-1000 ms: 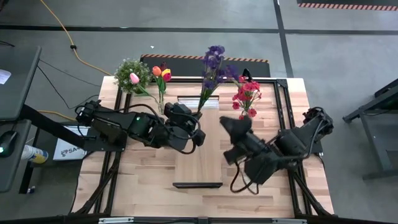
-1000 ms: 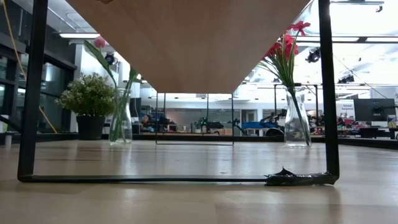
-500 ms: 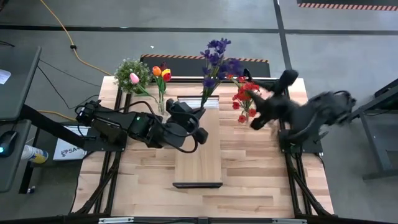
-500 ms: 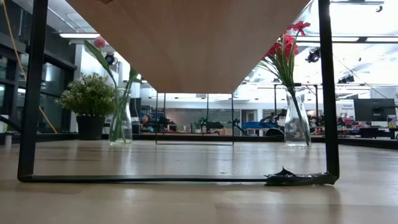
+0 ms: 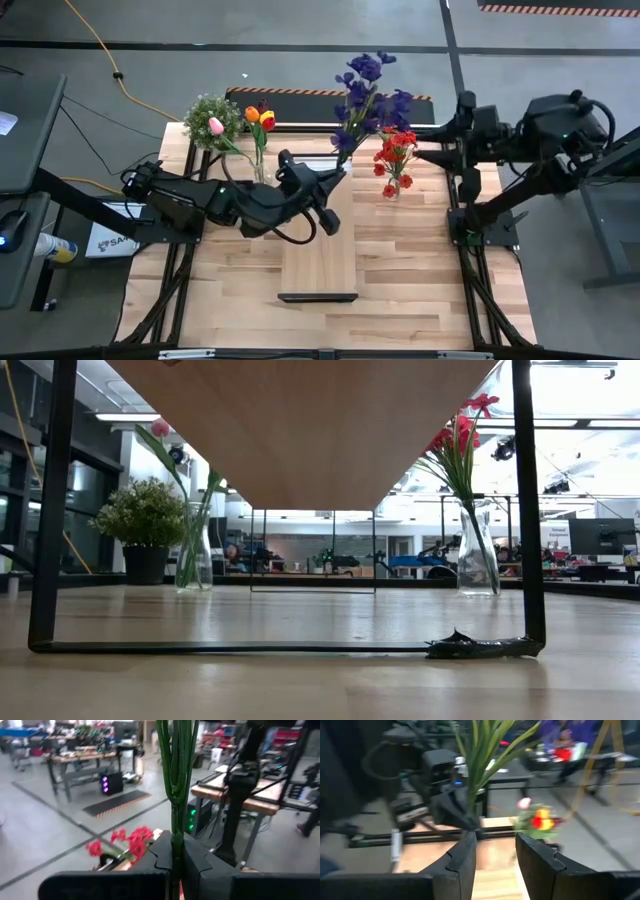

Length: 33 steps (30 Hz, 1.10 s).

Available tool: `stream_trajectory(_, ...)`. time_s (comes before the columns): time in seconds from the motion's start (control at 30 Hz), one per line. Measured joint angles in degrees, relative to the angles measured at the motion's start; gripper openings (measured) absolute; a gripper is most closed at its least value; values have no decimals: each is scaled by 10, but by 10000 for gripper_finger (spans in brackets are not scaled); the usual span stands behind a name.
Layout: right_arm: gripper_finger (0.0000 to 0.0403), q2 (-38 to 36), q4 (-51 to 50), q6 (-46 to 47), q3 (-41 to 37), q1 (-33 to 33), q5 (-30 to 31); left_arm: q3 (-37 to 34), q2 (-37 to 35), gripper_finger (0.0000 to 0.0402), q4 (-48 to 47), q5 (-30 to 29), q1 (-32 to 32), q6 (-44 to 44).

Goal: Pick and place flowers into a vace then onto a shelf
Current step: Put the purple flowers into the right transparent vase

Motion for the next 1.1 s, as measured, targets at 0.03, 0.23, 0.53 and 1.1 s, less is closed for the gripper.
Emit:
stream_trajectory(0.03,129,1,2,8,0,-8,-28,0,0,42,14,5,0,13)
stream_trajectory(0.23,129,27,48,14,0,-45,-136,0,0,42,78,53,11,57)
stream_trajectory(0.53,129,80,107,-23,0,-78,-174,0,0,42,89,105,38,54)
stream_trajectory(1.1,129,127,228,-24,0,-133,-283,0,0,42,89,120,37,56)
